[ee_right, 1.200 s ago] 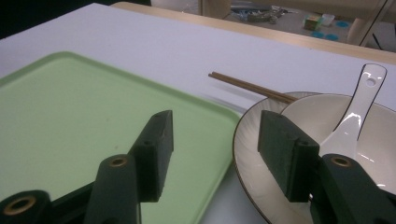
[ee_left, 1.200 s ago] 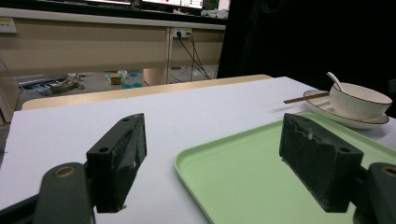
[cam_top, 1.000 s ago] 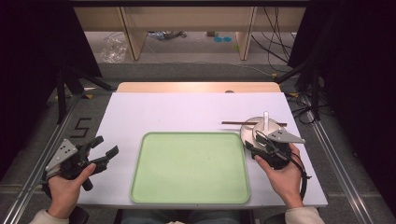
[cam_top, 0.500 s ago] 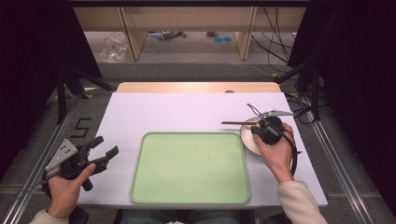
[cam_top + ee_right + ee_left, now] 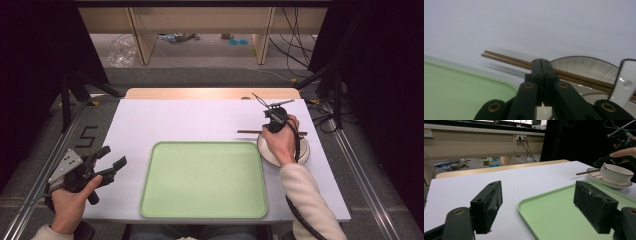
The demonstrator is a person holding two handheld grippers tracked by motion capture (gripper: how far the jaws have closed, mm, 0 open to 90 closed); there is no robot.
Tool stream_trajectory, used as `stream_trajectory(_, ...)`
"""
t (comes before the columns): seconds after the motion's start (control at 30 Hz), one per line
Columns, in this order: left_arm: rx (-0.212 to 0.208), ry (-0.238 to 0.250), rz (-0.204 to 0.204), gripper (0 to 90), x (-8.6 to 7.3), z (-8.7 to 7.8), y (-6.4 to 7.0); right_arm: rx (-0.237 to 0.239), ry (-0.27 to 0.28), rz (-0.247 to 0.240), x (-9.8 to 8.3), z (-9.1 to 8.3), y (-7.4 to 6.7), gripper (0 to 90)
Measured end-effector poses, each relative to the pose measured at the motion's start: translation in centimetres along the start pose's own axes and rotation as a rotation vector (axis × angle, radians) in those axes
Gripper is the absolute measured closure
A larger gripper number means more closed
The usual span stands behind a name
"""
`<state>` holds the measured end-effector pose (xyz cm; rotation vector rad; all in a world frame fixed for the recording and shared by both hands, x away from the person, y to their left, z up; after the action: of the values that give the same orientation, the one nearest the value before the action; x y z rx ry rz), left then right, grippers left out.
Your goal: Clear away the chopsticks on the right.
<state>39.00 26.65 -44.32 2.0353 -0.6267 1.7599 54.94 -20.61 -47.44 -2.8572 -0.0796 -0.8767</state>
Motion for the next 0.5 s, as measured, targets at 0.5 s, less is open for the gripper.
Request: stream_trajectory(0.5,-0.002,0.003,0.0,23.1,0.0,0.0,0.0,-0.065,-0.082,-0.022,0.9,3.2,1.2,90.0)
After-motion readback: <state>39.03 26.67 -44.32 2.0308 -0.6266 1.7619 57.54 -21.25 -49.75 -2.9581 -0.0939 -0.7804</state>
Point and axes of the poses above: each handheld gripper's, and its own axes: z roughly forward along the jaws, x roughly out of its top, y roughly to its right, the point moved 8 cm from there along z, roughly forward along the jaws, and after that the axes turned 10 degrees about z, right-handed, at the moved point
